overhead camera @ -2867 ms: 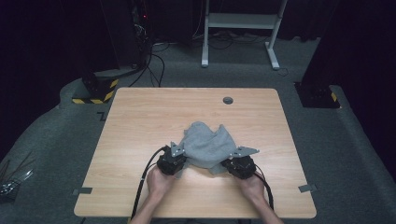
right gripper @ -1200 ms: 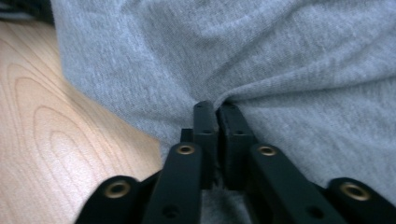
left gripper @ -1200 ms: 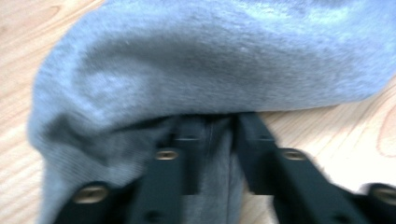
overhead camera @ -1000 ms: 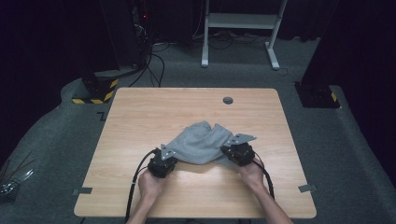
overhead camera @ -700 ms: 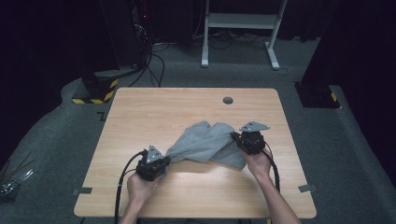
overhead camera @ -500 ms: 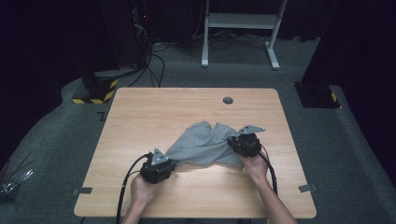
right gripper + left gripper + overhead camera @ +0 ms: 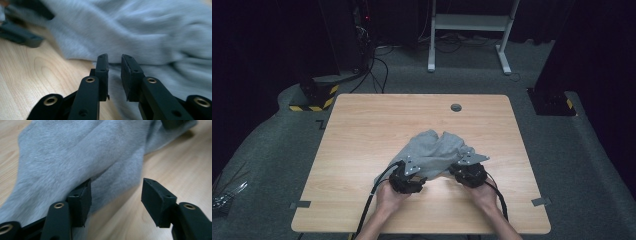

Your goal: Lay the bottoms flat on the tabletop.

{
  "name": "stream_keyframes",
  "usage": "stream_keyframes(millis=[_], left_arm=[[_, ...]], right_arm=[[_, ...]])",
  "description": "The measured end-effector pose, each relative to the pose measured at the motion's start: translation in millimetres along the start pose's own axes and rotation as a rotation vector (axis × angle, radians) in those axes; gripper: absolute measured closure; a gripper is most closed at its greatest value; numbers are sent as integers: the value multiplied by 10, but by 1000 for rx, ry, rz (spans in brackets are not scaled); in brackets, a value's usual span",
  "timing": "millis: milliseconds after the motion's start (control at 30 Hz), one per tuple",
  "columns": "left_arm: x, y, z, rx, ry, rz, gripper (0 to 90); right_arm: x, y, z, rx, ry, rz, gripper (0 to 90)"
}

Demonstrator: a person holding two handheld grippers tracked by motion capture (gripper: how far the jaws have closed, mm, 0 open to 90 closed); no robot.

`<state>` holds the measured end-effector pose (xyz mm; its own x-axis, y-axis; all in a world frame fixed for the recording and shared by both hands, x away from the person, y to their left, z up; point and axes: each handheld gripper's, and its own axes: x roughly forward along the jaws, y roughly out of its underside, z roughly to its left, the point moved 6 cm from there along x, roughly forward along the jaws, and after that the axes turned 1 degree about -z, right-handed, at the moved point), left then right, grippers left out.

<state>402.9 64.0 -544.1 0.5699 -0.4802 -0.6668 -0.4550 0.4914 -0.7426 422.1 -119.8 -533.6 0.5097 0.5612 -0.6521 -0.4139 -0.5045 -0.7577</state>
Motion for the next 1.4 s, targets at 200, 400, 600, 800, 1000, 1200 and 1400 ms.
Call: stream_keyframes(millis=[200,400,600,800,1000,1200,1400], left_arm=[[188,-25,46,8,-75,53,437],[209,-101,98,30,-94,88,772],[-153,-340,305,-60,-94,-50,871],[-422,-493,684,-135,-191,-93,871],[-34,-279,699,-151,-190,43,680],[-188,-201,504,-134,-157,13,492],[-244,-1,222,-118,-69,29,457]], right_arm=[[259,9,94,-16,-24,54,622],[300,65,85,-28,-20,80,832],[51,109,148,-79,-42,53,857],[-304,297,140,-137,-67,28,855],[-398,369,21,-85,-70,14,741],[-333,195,130,-88,-76,-25,647],[41,113,205,-43,-84,39,664]])
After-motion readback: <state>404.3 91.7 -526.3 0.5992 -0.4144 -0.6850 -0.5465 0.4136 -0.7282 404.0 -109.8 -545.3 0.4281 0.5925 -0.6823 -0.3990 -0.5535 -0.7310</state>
